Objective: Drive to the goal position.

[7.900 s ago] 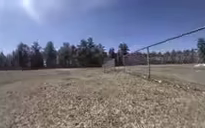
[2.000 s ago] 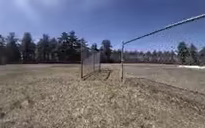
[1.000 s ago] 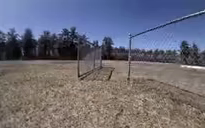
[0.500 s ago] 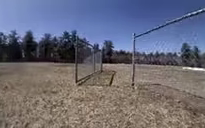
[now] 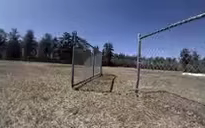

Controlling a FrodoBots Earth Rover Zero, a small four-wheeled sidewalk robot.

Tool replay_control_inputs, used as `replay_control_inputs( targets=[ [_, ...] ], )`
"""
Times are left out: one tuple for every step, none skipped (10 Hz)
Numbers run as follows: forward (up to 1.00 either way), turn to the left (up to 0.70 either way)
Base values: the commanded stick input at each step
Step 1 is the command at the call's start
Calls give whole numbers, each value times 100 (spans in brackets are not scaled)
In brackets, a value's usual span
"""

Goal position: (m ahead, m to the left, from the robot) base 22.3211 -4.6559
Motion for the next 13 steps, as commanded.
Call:
replay_control_inputs(
  targets=[
    [70, -22],
    [70, 0],
    [70, -1],
    [70, -7],
    [70, -35],
    [70, -21],
    [70, 0],
    [70, 0],
    [70, 0],
    [70, 0],
    [70, -30],
    [70, -14],
    [70, -1]
  ],
)
